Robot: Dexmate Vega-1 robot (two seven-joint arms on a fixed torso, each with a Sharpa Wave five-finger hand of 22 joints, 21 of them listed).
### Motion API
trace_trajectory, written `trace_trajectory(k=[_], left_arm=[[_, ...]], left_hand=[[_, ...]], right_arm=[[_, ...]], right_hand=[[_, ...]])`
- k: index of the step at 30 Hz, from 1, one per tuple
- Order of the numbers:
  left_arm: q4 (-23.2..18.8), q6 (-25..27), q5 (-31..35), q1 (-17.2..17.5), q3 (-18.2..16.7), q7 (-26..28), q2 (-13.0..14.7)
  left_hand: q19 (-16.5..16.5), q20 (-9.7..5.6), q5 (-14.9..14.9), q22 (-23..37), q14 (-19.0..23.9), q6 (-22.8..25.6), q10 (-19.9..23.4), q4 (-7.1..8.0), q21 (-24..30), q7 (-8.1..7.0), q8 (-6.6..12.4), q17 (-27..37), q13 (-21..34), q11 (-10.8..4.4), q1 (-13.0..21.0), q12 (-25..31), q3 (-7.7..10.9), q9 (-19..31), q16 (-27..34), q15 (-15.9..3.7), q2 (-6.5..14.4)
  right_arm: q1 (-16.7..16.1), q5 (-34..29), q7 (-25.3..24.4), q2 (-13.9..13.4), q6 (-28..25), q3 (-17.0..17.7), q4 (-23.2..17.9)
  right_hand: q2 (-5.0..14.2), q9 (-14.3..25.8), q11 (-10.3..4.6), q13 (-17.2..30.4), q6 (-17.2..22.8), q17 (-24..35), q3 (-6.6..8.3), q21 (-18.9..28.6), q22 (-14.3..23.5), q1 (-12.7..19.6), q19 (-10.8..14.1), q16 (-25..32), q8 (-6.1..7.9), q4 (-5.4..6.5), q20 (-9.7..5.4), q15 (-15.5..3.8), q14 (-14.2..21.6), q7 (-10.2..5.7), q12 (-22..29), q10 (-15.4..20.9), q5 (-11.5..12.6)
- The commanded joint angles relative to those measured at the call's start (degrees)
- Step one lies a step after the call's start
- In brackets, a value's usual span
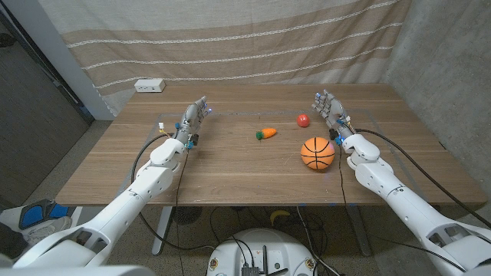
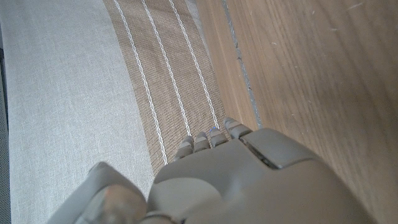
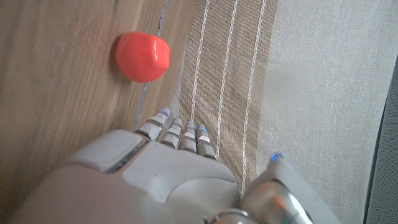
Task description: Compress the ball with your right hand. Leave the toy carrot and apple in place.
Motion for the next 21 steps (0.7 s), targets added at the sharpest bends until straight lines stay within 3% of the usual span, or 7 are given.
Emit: trace_trajectory(k=[1,7,13,19,21], left_arm=[[0.2,1.1,0.9,-0.8,0.6,2.2,-1.0],[1.1,0.3,0.9,-1.3,0.4,1.6,-1.2],[1.9,-0.8,1.8,-2.1,0.5,1.5,-1.2],[2.5,-0.9,2.2,-2.6,0.6,1.2,-1.0],[2.8,-1.0,2.4,-2.8,0.7,1.2,-1.0]], left_hand=[[-0.3,-0.11,0.5,0.3,-0.6,0.0,-0.5,0.25,0.2,-0.37,0.37,0.1,0.2,-0.05,0.2,0.3,0.49,0.2,0.5,-0.63,3.4],[-0.3,-0.2,0.5,0.3,-0.7,-0.1,-0.6,0.46,0.1,-0.44,0.38,0.1,0.2,0.01,0.1,0.3,0.62,0.2,0.5,-0.74,3.3],[-0.2,-0.01,0.6,0.3,-0.9,-0.3,-0.7,0.49,0.0,-0.56,0.38,0.0,0.1,-0.18,0.0,0.3,0.74,0.2,0.4,-0.89,3.0],[0.0,0.4,0.6,0.3,-1.0,-0.4,-0.8,0.47,-0.2,-0.66,0.4,-0.2,0.1,-0.2,-0.1,0.3,0.87,0.2,0.4,-0.94,2.7],[0.1,0.43,0.6,0.3,-0.9,-0.4,-0.8,0.45,-0.2,-0.71,0.4,-0.2,0.1,-0.16,-0.2,0.3,0.92,0.2,0.4,-0.95,2.6]], right_arm=[[3.5,3.7,6.1,3.0,2.3,1.2,10.8],[3.5,3.5,5.9,3.5,2.5,1.0,11.4],[4.3,3.3,5.9,4.2,3.3,1.1,13.1],[4.6,3.2,6.7,4.2,4.5,1.4,13.7],[4.3,2.8,5.8,3.8,4.7,1.4,12.9]], right_hand=[[1.01,0.1,0.08,0.2,-0.2,0.1,0.31,0.2,0.1,-0.5,0.0,-0.1,-0.05,0.57,-0.57,-0.39,-0.3,0.63,0.3,0.1,0.2],[0.1,0.1,0.62,0.2,-0.2,-0.1,0.01,0.5,0.1,-1.4,0.5,-0.1,-0.04,0.93,0.32,0.73,0.6,0.84,0.3,0.3,0.0],[-0.2,0.1,1.06,0.1,-0.2,-0.2,-0.36,1.5,0.2,-2.3,3.1,0.1,-0.01,1.22,0.28,1.04,1.4,1.15,0.5,0.6,-0.1],[-0.41,0.1,0.95,0.1,-0.3,-0.4,-0.42,1.2,0.2,-2.4,2.6,-0.2,-0.02,0.83,0.45,0.99,1.1,1.29,0.4,0.4,-0.1],[-1.31,0.1,1.34,0.1,-0.2,-0.9,-0.59,1.1,0.2,-2.2,2.3,-0.4,0.02,0.03,1.8,1.61,1.4,1.4,0.4,0.5,-0.1]])
